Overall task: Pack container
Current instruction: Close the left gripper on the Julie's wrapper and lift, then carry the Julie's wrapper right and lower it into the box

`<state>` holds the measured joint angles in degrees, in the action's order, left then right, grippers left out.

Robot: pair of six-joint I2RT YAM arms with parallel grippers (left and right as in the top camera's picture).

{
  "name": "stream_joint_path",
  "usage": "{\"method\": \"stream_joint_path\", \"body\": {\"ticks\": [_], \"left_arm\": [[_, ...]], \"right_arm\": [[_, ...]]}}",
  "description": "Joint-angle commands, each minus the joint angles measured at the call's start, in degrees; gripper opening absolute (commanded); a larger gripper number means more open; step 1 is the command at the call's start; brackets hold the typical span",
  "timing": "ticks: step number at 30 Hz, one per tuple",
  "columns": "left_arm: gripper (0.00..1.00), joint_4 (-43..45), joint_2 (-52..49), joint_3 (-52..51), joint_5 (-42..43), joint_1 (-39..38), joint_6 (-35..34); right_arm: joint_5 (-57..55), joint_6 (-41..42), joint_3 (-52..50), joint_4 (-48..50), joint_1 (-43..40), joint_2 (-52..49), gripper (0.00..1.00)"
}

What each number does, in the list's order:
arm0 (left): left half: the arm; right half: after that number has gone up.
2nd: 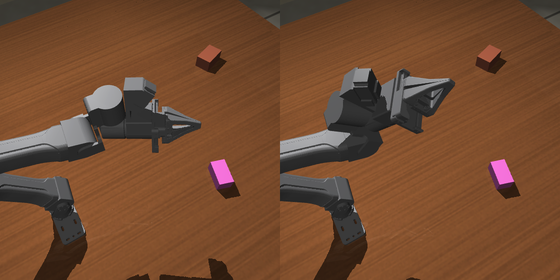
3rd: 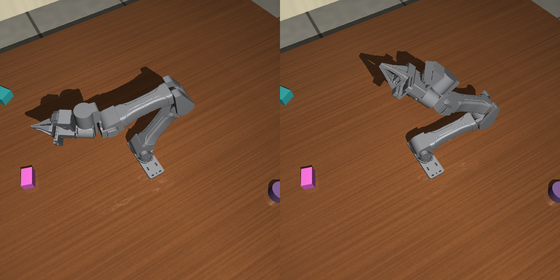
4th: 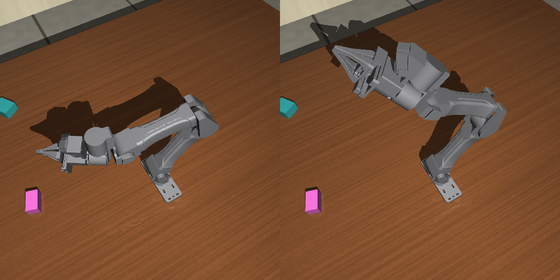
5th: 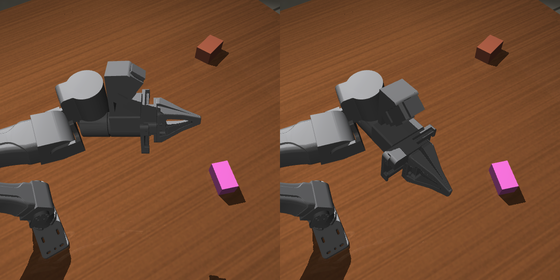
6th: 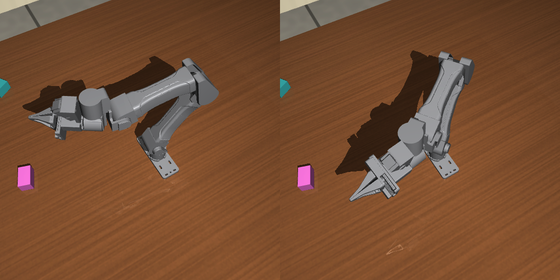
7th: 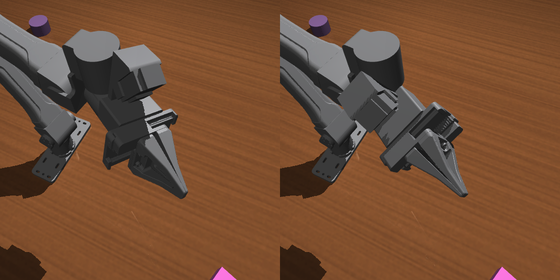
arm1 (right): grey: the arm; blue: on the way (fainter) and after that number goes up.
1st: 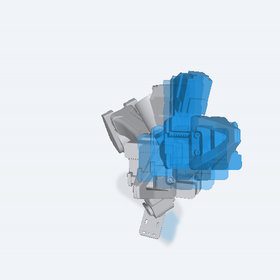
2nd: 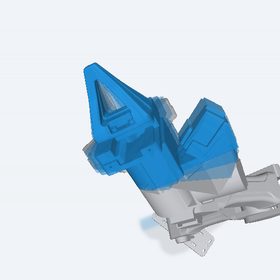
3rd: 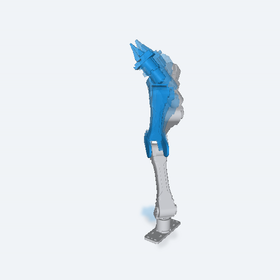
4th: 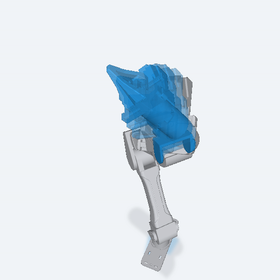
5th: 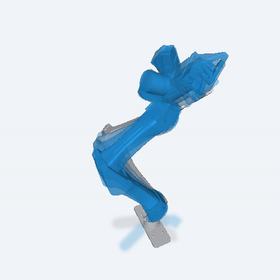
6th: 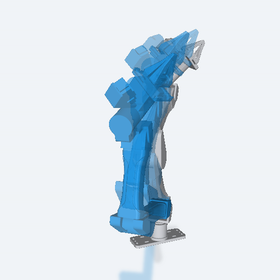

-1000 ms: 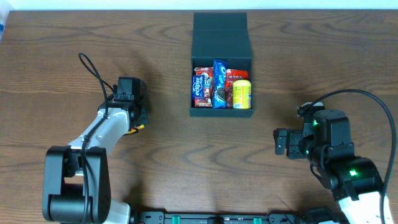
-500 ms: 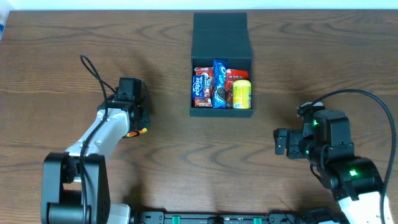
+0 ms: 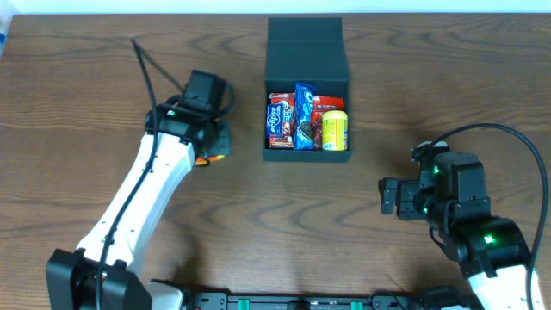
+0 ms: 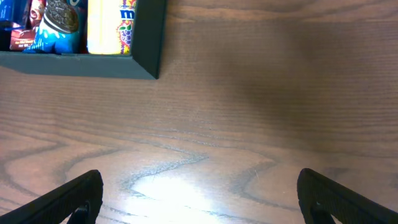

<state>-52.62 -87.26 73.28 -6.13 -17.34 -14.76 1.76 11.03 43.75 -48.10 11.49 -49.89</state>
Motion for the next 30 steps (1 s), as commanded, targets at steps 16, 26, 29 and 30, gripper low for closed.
{"method": "stream_joint_path", "body": {"ticks": [16, 26, 29, 30], "left_arm": [[0.06, -9.27, -24.50, 36.87, -0.11, -17.22, -1.49], [0.06, -9.40, -33.94, 40.79, 3.43, -19.43, -10.69], [0.06, -9.53, -35.47, 40.74, 4.31, -19.45, -11.34], [0.06, -9.55, -36.02, 40.72, 4.28, -19.45, -11.74]], "right_arm": [[0.22, -0.81, 0.28, 0.09, -0.55, 0.00, 0.99], [0.22, -0.81, 0.28, 0.09, -0.55, 0.00, 0.99], [0.20, -0.81, 0.28, 0.09, -0.55, 0.00, 0.99], [0.20, -0.81, 0.28, 0.09, -0.55, 0.00, 0.99]]}}
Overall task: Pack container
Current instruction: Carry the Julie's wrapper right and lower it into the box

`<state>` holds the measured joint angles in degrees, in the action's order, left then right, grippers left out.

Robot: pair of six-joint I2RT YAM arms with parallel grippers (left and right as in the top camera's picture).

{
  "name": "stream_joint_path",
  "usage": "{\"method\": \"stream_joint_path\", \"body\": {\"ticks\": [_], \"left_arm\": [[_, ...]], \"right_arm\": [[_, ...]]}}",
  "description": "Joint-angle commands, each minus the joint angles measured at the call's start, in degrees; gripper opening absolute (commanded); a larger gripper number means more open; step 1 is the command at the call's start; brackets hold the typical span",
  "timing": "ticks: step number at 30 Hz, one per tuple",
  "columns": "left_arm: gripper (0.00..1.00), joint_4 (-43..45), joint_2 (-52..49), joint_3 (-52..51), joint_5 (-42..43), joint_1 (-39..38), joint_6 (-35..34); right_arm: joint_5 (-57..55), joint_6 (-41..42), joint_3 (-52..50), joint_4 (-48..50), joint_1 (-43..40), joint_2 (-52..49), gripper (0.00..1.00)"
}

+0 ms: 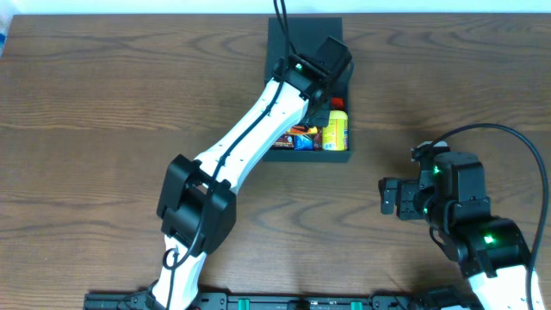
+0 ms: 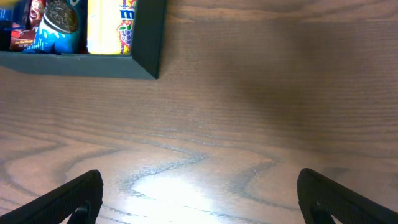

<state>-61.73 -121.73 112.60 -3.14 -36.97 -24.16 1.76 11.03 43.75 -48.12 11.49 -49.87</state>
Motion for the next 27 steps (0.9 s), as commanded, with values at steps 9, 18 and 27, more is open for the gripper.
{"method": "stream_joint_path", "body": {"ticks": [9, 18, 27], "left_arm": [[0.06, 1.92, -2.91, -0.92, 1.33, 0.15, -4.92], [0.05, 5.51, -3.52, -5.16, 1.33, 0.17, -5.51], [0.05, 7.15, -3.48, -8.50, 1.73, 0.17, -6.16]], "right_arm": [[0.22, -0.81, 0.28, 0.11, -0.55, -0.02, 0.99], [0.20, -0.81, 0.28, 0.11, -0.55, -0.02, 0.99], [0.20, -0.81, 0.28, 0.11, -0.55, -0.02, 0.99]]}}
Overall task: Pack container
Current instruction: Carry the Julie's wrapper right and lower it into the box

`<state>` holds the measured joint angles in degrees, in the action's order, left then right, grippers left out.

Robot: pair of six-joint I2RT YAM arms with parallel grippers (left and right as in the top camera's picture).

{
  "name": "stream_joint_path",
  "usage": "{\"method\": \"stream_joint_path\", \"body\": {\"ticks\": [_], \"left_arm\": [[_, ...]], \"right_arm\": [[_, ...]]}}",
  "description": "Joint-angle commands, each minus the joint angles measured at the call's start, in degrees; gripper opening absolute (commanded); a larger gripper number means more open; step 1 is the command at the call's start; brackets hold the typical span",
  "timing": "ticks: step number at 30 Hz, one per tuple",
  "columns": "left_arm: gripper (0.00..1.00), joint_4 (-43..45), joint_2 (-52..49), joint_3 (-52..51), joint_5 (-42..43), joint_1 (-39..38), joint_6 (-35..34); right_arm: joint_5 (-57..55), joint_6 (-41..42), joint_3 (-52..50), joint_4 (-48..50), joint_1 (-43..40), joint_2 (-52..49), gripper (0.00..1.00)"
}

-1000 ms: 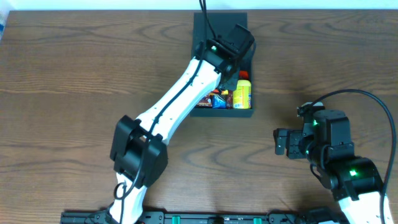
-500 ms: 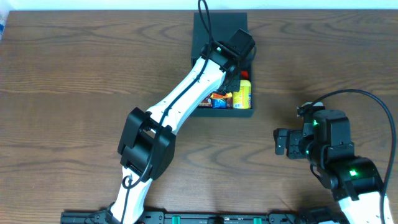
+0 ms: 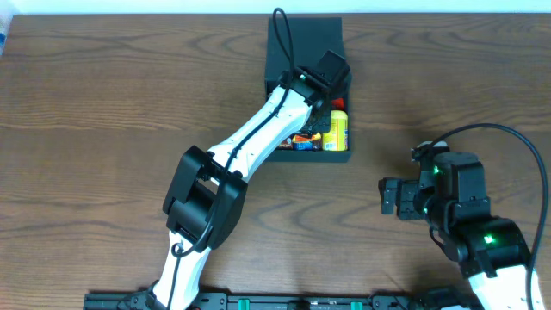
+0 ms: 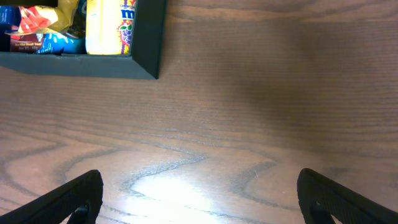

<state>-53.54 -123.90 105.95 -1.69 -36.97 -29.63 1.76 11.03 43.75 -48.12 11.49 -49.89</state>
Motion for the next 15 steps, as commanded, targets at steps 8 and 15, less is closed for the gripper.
{"method": "stream_joint_path", "body": {"ticks": [8, 15], "left_arm": [[0.39, -0.83, -0.92, -1.86, 0.28, 0.17, -0.68], [0.56, -0.37, 1.88, -1.79, 0.13, 0.17, -0.59]], "right_arm": [[0.20, -0.81, 0.28, 0.11, -0.55, 0.00, 0.99], [0.22, -0.81, 0.28, 0.11, -0.55, 0.00, 0.99]]}}
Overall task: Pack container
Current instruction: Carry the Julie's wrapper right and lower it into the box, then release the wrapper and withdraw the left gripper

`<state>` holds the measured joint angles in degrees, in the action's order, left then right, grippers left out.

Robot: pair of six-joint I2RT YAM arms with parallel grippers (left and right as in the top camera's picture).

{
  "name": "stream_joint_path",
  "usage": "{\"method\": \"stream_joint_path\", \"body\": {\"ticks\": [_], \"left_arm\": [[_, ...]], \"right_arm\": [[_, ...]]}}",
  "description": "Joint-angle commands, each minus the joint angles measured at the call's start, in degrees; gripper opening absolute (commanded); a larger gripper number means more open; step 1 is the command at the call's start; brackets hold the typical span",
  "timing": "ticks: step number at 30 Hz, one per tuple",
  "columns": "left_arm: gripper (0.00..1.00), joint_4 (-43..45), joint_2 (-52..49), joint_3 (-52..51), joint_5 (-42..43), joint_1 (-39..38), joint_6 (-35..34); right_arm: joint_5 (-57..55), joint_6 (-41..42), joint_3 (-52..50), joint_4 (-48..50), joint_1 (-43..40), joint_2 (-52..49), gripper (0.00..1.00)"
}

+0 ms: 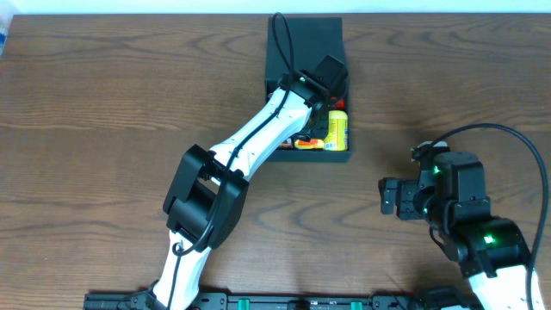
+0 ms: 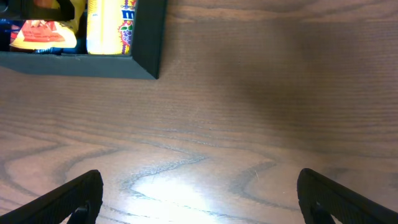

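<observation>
The dark container (image 1: 306,157) stands open at the table's far middle, its lid folded back. Inside it a yellow candy tube (image 1: 336,129) stands at the right, and an orange-yellow packet (image 1: 306,140) lies over the other snacks. My left gripper (image 1: 323,95) reaches down into the container; its fingers are hidden under the wrist, so open or shut does not show. In the right wrist view the container's corner (image 2: 146,37), the tube (image 2: 109,28) and the packet (image 2: 43,34) show at top left. My right gripper (image 2: 199,199) hovers open over bare wood.
The left arm's white links (image 1: 250,146) stretch diagonally from the front left across the table to the container. The right arm's base and wrist (image 1: 456,207) sit at the front right. A cable (image 1: 280,34) arches over the container's lid.
The orange-yellow packet now lies further toward the container's front wall, covering the blue pack that still showed. The left gripper has shifted slightly inside the container. The right arm has not moved.
First the left gripper was on the table left of the container with something orange at its fingers. Then it was above the container. Then an orange-yellow packet showed among the snacks, and now it lies on top of them. The right gripper stayed open throughout.
</observation>
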<state>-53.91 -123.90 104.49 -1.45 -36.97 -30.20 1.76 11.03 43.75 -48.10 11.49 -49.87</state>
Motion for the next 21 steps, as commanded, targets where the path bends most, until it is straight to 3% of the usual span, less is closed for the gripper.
{"method": "stream_joint_path", "body": {"ticks": [1, 11, 14, 21], "left_arm": [[0.57, 0.04, 2.45, -0.28, -0.28, 0.20, -0.02], [0.82, -0.87, 14.14, 0.04, -6.69, 0.22, 1.77], [0.98, -3.26, 18.14, 0.02, -10.91, 0.20, 1.92], [0.96, -11.63, 27.56, -0.92, -14.58, 0.13, 4.87]], "right_arm": [[0.20, -0.81, 0.28, 0.09, -0.55, -0.02, 0.99], [0.22, -0.81, 0.28, 0.09, -0.55, -0.02, 0.99], [0.22, -0.81, 0.28, 0.09, -0.55, -0.02, 0.99], [0.20, -0.81, 0.28, 0.09, -0.55, -0.02, 0.99]]}}
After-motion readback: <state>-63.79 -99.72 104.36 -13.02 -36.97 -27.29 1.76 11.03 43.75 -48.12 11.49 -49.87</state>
